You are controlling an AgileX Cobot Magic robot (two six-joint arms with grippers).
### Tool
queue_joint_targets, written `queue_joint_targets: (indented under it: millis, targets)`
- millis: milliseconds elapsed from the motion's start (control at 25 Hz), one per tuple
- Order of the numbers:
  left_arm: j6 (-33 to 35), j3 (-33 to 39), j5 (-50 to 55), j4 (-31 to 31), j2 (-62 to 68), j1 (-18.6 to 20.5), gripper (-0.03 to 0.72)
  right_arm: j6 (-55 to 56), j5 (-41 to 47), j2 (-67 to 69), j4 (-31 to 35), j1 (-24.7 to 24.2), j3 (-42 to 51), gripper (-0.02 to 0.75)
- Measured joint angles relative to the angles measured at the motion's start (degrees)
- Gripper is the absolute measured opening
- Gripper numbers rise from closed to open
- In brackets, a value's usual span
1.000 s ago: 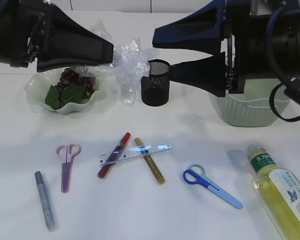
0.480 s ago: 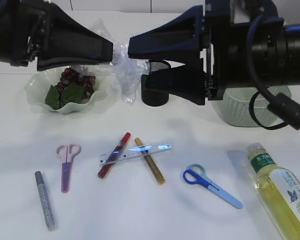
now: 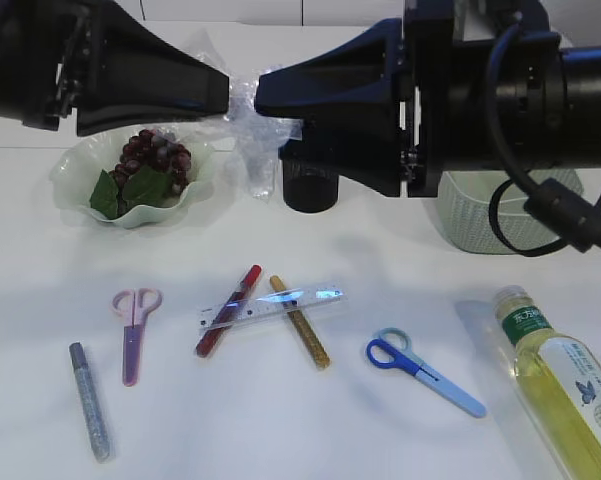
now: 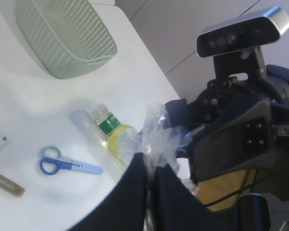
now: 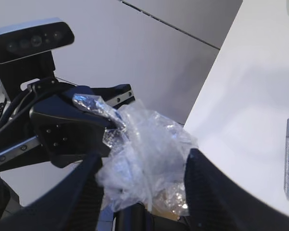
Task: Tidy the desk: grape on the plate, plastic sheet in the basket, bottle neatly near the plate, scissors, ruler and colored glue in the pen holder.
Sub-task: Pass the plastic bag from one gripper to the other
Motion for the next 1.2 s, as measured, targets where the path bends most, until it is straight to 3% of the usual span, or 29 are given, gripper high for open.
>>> queue_joint_targets:
  millis: [400, 640, 1040, 1120, 1200]
  targets:
    - [0.08, 0.00, -0.24, -1.40, -0.21, 0.00, -0.006, 0.00, -1.06, 0.13, 0.12, 1.76, 0.00, 0.245]
    - [0.08, 0.00, -0.47, -1.52, -0.21, 0.00, -0.006, 0.00, -1.06, 0.20, 0.01, 1.88, 0.00, 0.042]
    - [0.12, 0.00, -0.61, -1.70, -0.21, 0.00, -0.006, 0.00, -1.06, 0.20, 0.01, 1.98, 0.00, 0.016]
    - [0.22, 0.00, -0.85, -1.14, -0.21, 0.00, 0.022, 0.00, -1.06, 0.20, -0.09, 1.98, 0.00, 0.016]
    - [0.21, 0.00, -0.84, -0.72, -0.21, 0.00, 0.111, 0.00, -0.95, 0.20, -0.09, 2.10, 0.00, 0.016]
